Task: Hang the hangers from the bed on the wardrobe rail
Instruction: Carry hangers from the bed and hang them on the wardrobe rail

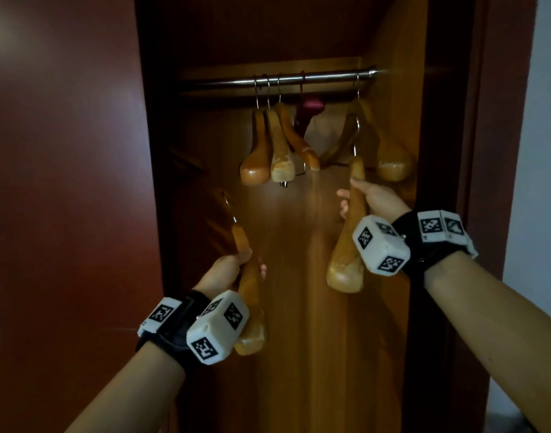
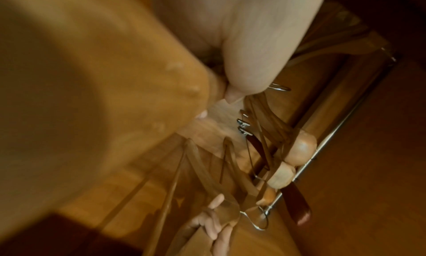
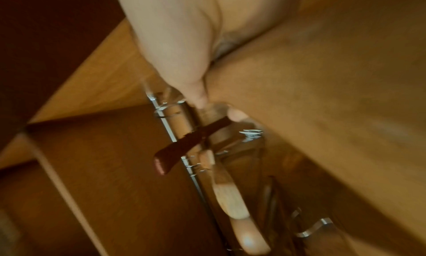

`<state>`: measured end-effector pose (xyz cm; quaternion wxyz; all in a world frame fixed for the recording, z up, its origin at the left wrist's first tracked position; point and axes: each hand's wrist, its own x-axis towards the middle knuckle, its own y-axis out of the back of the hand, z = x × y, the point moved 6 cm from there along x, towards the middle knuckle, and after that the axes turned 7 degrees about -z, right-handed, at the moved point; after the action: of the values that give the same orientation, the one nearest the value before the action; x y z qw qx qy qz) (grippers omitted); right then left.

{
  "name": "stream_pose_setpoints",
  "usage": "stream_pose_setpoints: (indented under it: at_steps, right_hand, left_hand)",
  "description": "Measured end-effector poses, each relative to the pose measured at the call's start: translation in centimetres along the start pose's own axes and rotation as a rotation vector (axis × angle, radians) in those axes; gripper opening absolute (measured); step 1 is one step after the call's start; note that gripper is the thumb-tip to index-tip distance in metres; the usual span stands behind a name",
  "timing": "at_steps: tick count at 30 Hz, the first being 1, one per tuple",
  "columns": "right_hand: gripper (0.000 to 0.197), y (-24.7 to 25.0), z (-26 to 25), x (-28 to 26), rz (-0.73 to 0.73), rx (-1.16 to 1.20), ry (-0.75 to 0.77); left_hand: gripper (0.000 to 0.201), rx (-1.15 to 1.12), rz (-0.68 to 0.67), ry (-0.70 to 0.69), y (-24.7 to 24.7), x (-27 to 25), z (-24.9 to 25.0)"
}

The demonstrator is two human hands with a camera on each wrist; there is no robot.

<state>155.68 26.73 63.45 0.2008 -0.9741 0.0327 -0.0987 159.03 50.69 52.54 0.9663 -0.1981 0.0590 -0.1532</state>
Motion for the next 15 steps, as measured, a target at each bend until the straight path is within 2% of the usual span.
stream_pose_setpoints:
  at_steps: [2,6,8,10,12,15]
  right_hand:
    - [0.025,-1.0,-0.3,1.2,-0.01,-0.012,0.013]
    - [0.036,-3.4,-1.1,3.0,-0.02,-0.007,0.047]
    - [0.028,-4.2,-1.7,3.3,-0.033,0.0,0.034]
    - [0.028,-4.3,-2.7,3.3,0.011,-0.075,0.058]
    - [0.04,-3.9,-3.7,3.4,0.079,-0.204,0.111]
    - [0.044,-4.2,-4.9,4.2,0.052,-0.245,0.152]
  left_hand:
    - [0.03,0.005,0.016,-0.023,-0.2,1.0,0.7]
    - [0.034,-0.006,0.054,-0.036,-0.4,2.6,1.3]
    - [0.037,0.0,0.062,-0.033,-0.2,3.1,1.7]
    - [0.036,-0.021,0.064,-0.045,0.1,3.7,2.1]
    - [0.03,-0.025,0.059,-0.052,0.3,4.0,2.5]
    - [0.027,-0.024,0.037,-0.045,0.5,4.4,3.1]
